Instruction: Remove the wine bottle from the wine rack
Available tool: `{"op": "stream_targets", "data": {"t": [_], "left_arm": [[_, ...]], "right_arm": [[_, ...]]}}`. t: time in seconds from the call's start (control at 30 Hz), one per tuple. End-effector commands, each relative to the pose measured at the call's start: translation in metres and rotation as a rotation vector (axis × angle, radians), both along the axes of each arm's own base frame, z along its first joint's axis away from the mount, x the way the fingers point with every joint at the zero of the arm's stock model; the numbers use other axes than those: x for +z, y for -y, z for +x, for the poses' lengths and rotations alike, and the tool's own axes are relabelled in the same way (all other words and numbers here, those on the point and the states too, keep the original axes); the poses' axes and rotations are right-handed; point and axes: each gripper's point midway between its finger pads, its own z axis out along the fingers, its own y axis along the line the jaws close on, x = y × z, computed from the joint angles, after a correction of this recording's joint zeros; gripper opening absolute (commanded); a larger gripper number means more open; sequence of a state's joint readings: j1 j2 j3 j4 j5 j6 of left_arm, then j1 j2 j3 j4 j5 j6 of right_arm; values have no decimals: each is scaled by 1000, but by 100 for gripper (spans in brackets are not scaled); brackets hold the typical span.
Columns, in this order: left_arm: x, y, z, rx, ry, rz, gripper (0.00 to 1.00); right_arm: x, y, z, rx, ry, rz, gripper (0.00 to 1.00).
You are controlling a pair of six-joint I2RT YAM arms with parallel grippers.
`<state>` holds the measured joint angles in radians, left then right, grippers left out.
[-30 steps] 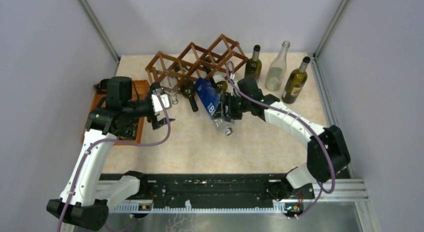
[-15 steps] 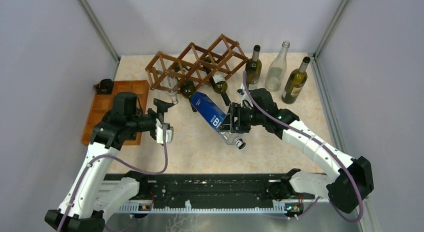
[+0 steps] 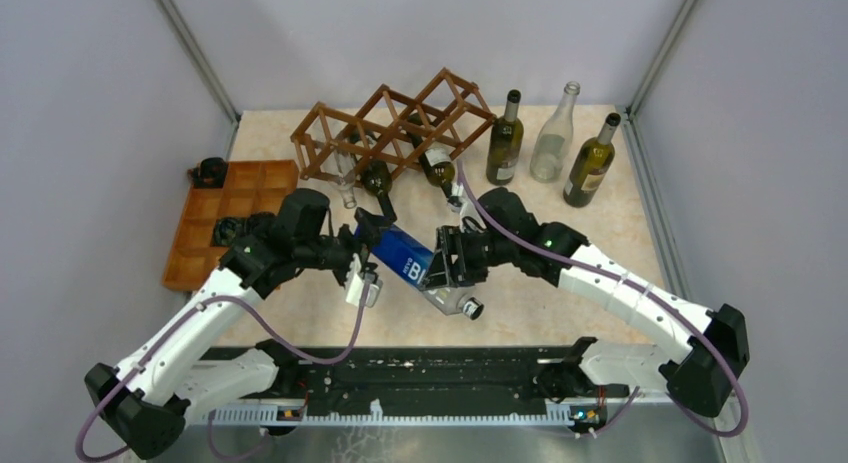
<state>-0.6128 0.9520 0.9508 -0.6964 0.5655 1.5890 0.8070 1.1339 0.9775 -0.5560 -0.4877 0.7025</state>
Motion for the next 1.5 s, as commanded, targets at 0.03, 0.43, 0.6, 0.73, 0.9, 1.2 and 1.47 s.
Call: {"op": "stream_targets", "data": {"t": [0.03,0.43,0.6,0.73,0.9,1.2,1.47], "left_arm": [[-16,5,-7,37,-93,27,99],[-41,-3,-3,111,-144,77,92],[-52,-7,-7,118,-162,105,87],[-58,-9,-3,148,-163,112,84],[-61,-8,1,166,-133,94,64],[-37,2,10,270,-182,-55,0],[-19,16,-3,361,-423,-207,0]], "right_arm": [[98,-32,7,74,254,267,0],[98,-51,-14,212,225,279,0],[100,-53,-17,240,219,294,0],[102,-54,-19,257,210,303,0],[99,-59,-20,269,187,309,0],[102,-50,2,156,271,224,80],[156,2,53,-166,534,128,99]]}}
